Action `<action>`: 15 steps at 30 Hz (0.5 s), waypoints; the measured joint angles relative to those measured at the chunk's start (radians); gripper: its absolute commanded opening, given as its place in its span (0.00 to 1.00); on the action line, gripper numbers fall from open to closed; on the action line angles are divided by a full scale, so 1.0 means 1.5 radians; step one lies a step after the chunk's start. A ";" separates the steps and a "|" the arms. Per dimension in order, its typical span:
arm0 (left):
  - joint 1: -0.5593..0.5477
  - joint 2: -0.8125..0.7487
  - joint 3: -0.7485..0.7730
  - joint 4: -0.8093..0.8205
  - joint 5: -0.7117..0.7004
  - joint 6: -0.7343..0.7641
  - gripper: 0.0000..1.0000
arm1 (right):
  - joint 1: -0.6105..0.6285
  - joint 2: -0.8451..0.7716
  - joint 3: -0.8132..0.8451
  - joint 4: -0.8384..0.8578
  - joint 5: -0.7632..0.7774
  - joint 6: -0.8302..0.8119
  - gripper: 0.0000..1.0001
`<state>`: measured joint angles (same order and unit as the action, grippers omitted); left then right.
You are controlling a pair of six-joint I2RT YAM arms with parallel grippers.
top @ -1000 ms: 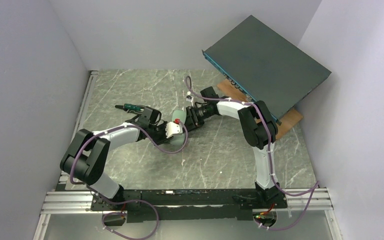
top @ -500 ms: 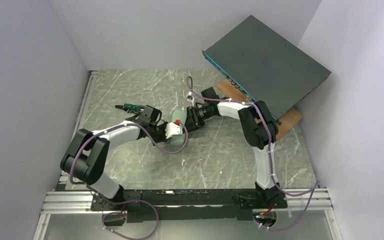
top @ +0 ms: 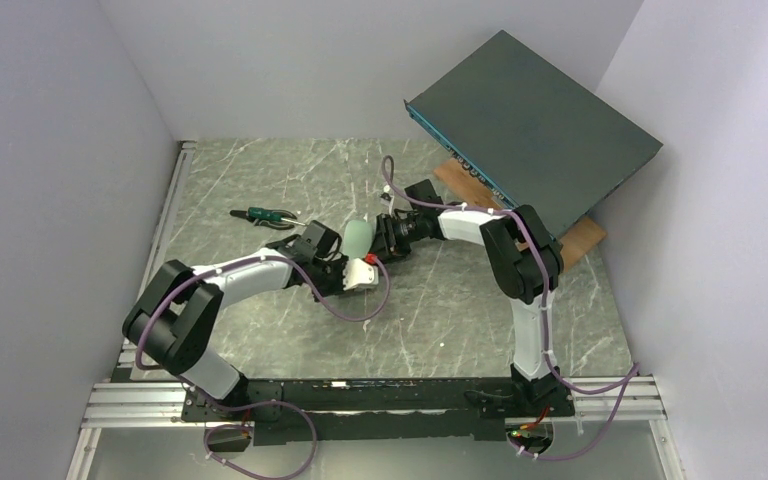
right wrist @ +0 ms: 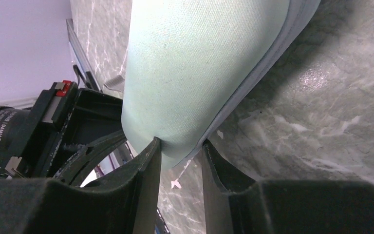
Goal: Open the umbrella
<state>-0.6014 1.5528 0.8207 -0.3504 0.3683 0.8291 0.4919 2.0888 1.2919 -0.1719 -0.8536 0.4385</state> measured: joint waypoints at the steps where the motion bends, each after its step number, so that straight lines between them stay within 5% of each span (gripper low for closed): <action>1: -0.001 0.002 0.003 -0.003 -0.004 -0.004 0.00 | 0.001 -0.003 -0.006 0.008 0.003 0.009 0.00; 6: 0.013 0.012 0.021 -0.022 0.003 -0.043 0.00 | 0.002 -0.018 -0.037 0.056 0.009 0.037 0.00; 11: 0.094 0.038 0.056 -0.055 0.062 -0.090 0.00 | 0.002 -0.049 -0.078 0.093 0.032 0.031 0.60; 15: 0.157 0.060 0.086 -0.056 0.073 -0.095 0.00 | 0.002 -0.073 -0.108 0.073 0.051 -0.047 0.75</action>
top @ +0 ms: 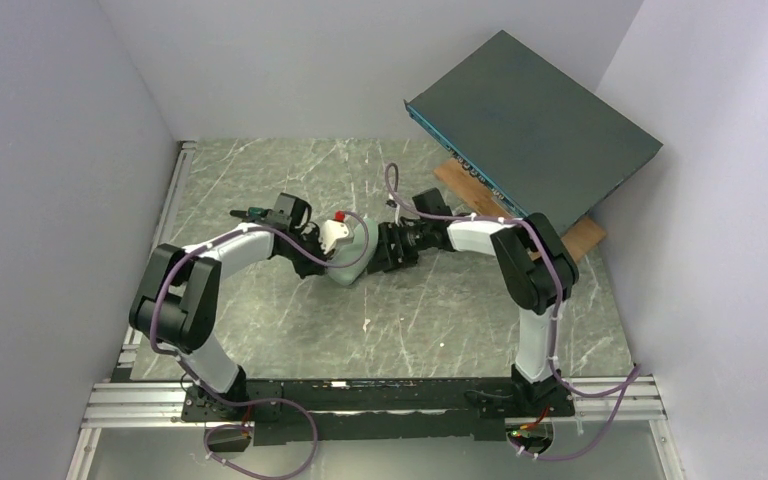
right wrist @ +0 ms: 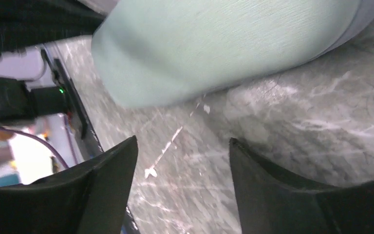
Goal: Open the umbrella
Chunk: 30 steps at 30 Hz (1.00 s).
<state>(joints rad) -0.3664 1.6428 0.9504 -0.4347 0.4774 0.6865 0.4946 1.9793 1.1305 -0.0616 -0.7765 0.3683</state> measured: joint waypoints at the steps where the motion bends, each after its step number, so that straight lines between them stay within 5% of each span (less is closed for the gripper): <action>1: 0.010 0.005 0.006 0.000 0.000 0.000 0.00 | 0.000 -0.008 -0.005 -0.007 -0.007 -0.026 0.77; 8: 0.033 0.026 0.024 -0.007 0.017 0.010 0.00 | -0.001 -0.145 -0.060 -0.084 0.042 -0.287 0.81; 14: 0.051 0.057 0.048 -0.027 0.035 0.018 0.00 | -0.001 -0.220 -0.086 -0.004 0.049 -0.555 0.83; 24: 0.066 0.092 0.086 -0.050 0.061 0.018 0.00 | -0.005 -0.099 -0.042 0.057 -0.032 -0.969 0.89; 30: 0.066 0.099 0.100 -0.055 0.065 0.020 0.00 | -0.004 -0.006 0.047 0.047 -0.067 -1.074 0.87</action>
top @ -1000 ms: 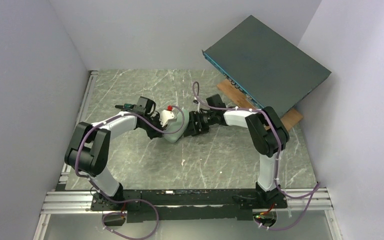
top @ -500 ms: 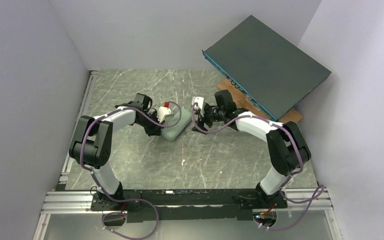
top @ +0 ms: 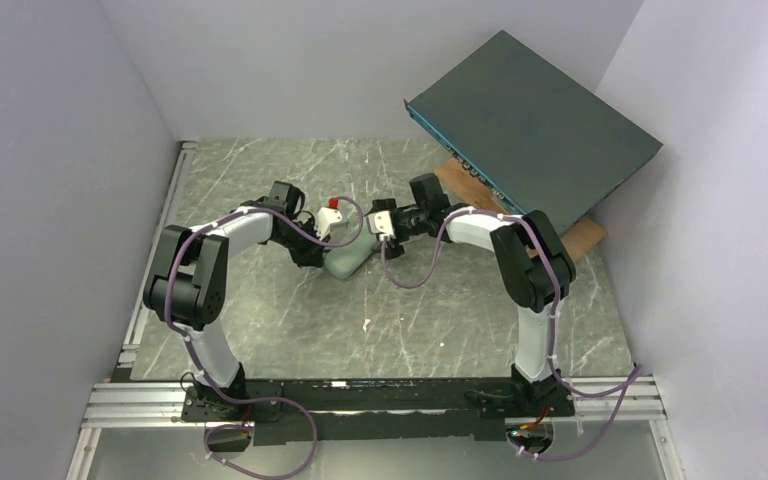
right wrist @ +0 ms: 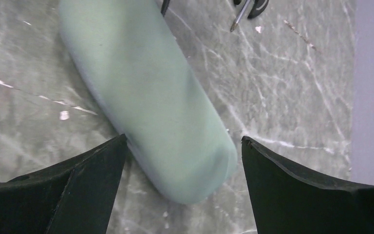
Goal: Open the umbrella
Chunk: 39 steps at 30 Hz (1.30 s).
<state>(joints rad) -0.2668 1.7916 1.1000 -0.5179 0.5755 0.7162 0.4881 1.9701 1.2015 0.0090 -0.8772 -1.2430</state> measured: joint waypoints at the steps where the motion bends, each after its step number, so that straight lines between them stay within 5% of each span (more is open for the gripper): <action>1: 0.000 0.001 0.000 0.001 0.000 0.000 0.00 | 0.000 0.007 0.008 -0.001 -0.001 -0.008 0.86; 4: 0.000 0.001 0.000 0.000 0.000 -0.001 0.00 | 0.001 0.035 0.046 -0.020 -0.005 -0.033 0.81; 8: 0.003 0.000 0.000 -0.001 0.006 -0.010 0.00 | 0.001 0.058 0.071 -0.049 0.003 -0.057 0.54; 23: 0.001 -0.082 -0.064 0.050 0.003 -0.180 0.00 | 0.009 0.041 0.084 -0.113 0.032 -0.074 0.09; 32: 0.004 -0.001 0.020 0.028 0.027 -0.356 0.00 | 0.020 -0.026 0.012 -0.143 0.146 0.020 0.12; 39: 0.005 0.139 0.140 0.018 0.041 -0.387 0.00 | 0.032 -0.099 -0.057 -0.274 0.126 0.010 0.66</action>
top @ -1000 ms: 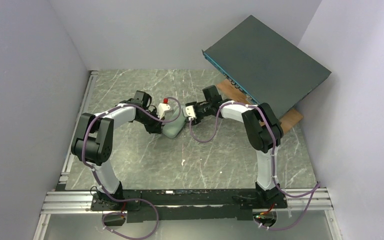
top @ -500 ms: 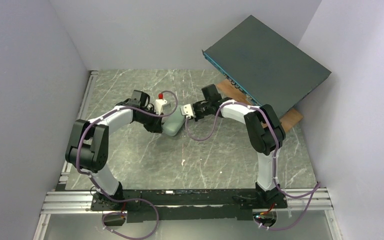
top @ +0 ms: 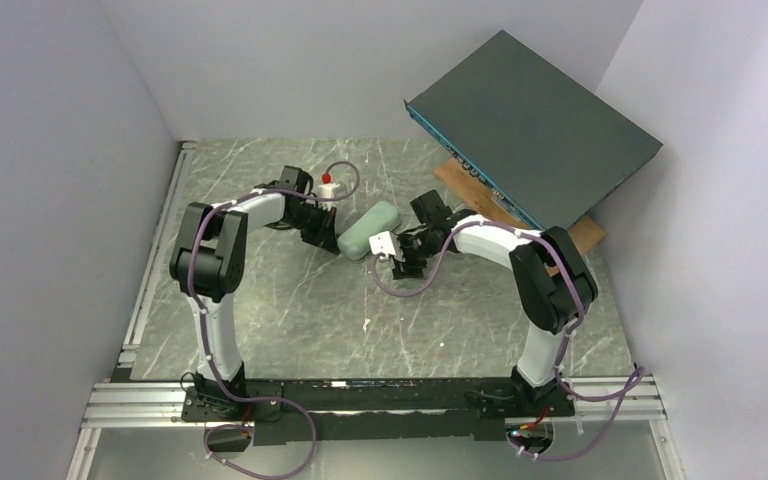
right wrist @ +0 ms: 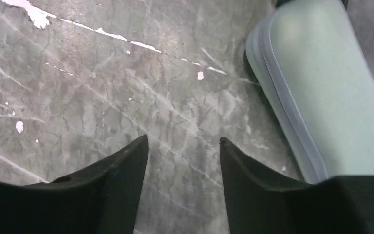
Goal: Open the umbrella
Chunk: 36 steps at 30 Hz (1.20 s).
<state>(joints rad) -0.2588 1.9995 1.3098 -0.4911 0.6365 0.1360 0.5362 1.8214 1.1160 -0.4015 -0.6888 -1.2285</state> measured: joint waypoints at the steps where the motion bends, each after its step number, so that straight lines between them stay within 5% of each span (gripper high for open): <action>1: 0.002 0.015 0.017 -0.003 0.003 0.000 0.00 | 0.001 -0.005 0.002 -0.006 -0.003 0.001 0.72; 10: 0.026 0.040 0.045 -0.030 0.045 0.004 0.00 | -0.018 0.035 0.148 -0.003 -0.032 -0.009 0.99; 19: 0.028 0.041 0.051 -0.050 0.050 0.011 0.00 | -0.024 0.195 0.329 -0.067 -0.051 -0.098 0.99; 23: 0.031 0.044 0.055 -0.052 0.051 0.011 0.00 | -0.024 0.256 0.380 -0.124 -0.045 -0.142 0.89; 29: 0.045 0.048 0.039 -0.031 0.075 -0.020 0.00 | -0.023 0.311 0.474 -0.203 -0.028 -0.155 0.57; 36: 0.050 -0.014 -0.065 0.044 0.122 -0.084 0.00 | -0.016 0.236 0.330 -0.075 -0.007 -0.062 0.43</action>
<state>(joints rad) -0.1833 1.9785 1.2118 -0.4252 0.8200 0.0093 0.5129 2.1750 1.6112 -0.5133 -0.6991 -1.3212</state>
